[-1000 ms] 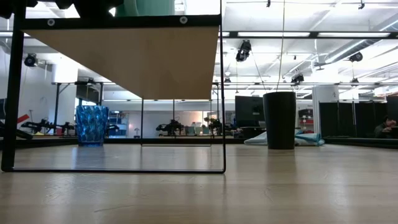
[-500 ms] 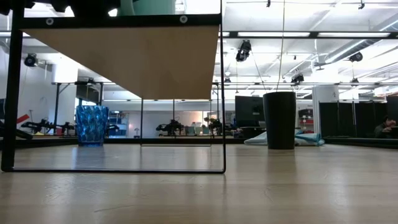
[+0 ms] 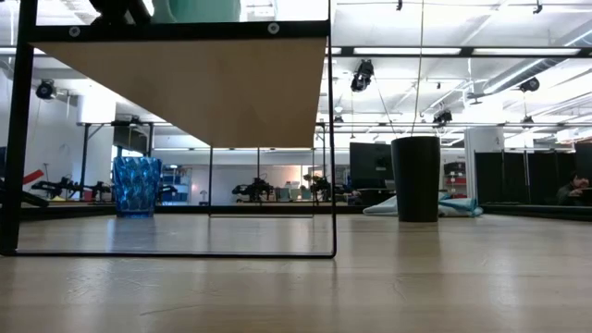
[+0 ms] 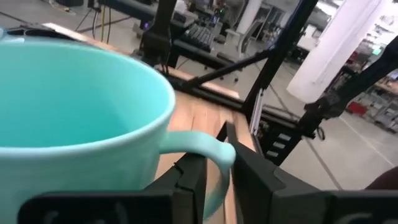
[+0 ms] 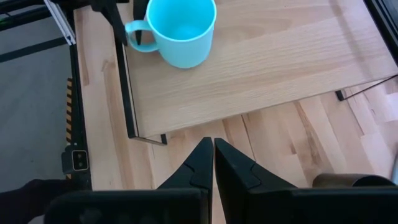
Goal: Stack small to large cups/mugs on shelf
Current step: Put the blue mug on the shelf
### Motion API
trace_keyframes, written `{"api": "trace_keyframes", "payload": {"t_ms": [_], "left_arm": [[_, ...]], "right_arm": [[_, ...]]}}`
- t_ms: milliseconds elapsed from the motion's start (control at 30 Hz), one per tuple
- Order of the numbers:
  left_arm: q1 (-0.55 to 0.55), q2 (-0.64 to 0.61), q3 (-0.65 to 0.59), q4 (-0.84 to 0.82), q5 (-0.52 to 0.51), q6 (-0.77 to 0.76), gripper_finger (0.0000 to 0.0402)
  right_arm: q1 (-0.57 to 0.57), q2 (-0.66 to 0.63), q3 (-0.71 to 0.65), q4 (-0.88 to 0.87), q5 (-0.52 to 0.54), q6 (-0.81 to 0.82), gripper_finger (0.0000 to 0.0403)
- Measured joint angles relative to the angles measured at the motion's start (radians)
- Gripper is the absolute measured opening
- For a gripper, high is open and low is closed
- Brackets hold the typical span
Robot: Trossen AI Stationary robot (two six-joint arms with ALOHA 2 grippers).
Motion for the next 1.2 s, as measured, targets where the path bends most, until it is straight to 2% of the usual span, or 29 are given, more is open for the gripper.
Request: {"api": "trace_keyframes", "payload": {"t_ms": [267, 633, 1200], "left_arm": [[-0.001, -0.02, 0.0, -0.02, 0.026, -0.007, 0.0056], [-0.002, 0.059, 0.002, -0.019, 0.026, -0.096, 0.0056], [-0.024, 0.026, 0.004, -0.07, 0.027, -0.086, 0.0056]], "right_arm": [[0.0, 0.0, 0.0, 0.0, 0.0, 0.0, 0.0009], [0.0, 0.0, 0.0, 0.003, 0.0, -0.004, 0.0009], [0.0, 0.0, 0.0, 0.001, 0.0, -0.018, 0.0009]]}}
